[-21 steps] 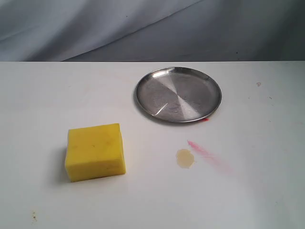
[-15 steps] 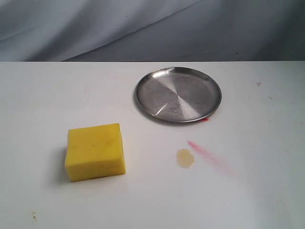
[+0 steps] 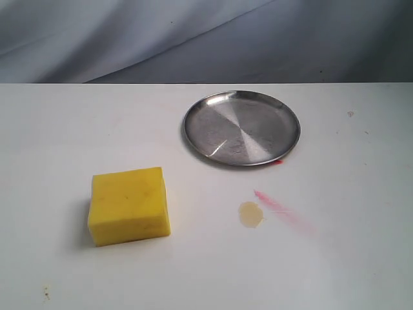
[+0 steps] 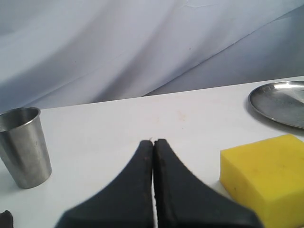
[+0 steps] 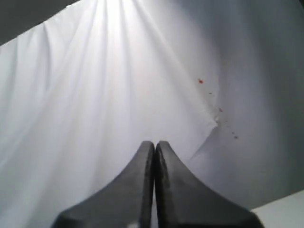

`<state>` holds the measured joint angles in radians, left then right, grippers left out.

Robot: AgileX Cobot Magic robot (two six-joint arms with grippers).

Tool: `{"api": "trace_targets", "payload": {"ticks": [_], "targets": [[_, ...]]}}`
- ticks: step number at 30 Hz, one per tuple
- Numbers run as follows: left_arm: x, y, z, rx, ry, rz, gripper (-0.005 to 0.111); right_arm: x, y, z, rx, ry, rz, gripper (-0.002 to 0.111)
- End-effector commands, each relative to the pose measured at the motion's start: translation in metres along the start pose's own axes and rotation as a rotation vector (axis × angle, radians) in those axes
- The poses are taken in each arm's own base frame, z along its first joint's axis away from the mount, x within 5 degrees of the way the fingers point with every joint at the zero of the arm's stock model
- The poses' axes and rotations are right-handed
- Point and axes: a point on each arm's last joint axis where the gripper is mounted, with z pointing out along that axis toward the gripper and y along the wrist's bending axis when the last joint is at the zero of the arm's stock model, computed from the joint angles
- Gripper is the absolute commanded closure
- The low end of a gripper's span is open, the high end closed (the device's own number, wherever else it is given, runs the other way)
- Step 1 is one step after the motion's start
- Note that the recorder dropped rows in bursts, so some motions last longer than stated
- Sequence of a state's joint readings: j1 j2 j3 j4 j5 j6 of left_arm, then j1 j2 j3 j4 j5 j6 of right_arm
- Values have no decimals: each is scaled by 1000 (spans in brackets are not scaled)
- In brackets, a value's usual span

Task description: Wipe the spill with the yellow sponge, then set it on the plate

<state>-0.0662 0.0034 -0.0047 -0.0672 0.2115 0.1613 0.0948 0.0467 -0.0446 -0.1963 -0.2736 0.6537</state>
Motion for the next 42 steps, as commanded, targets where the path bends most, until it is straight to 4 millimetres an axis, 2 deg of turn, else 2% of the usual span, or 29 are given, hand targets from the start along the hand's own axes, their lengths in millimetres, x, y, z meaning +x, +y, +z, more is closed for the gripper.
{"api": "trace_targets", "payload": {"ticks": [1,3,6,10,13,15,17,20,22,27,30,33,36,40,42], "targets": [[1,0,0,2,-5,-3,107,-23,54,28,-451,115,-53,108],[1,0,0,2,-5,-3,107,-23,74,48,-655,270,-75,108],[1,0,0,2,-5,-3,107,-18,87,89,-800,500,-23,108],[1,0,0,2,-5,-3,107,3,87,139,-798,695,26,108],[1,0,0,2,-5,-3,107,22,93,165,-715,763,-19,108],[1,0,0,2,-5,-3,107,37,105,179,-685,811,-78,108],[1,0,0,2,-5,-3,107,49,122,186,-706,860,-126,108],[1,0,0,2,-5,-3,107,79,148,195,-726,961,-222,108],[1,0,0,2,-5,-3,107,100,167,197,-741,1006,-204,108],[1,0,0,2,-5,-3,107,148,206,194,-825,1091,-232,108],[1,0,0,2,-5,-3,107,176,220,191,-762,1134,-223,108],[1,0,0,2,-5,-3,107,196,219,196,-611,1150,-195,108],[1,0,0,2,-5,-3,107,204,211,202,-490,1124,-201,108],[1,0,0,2,-5,-3,107,202,204,211,-406,1063,-240,108],[1,0,0,2,-5,-3,107,199,203,212,-460,1021,-357,108]]}}
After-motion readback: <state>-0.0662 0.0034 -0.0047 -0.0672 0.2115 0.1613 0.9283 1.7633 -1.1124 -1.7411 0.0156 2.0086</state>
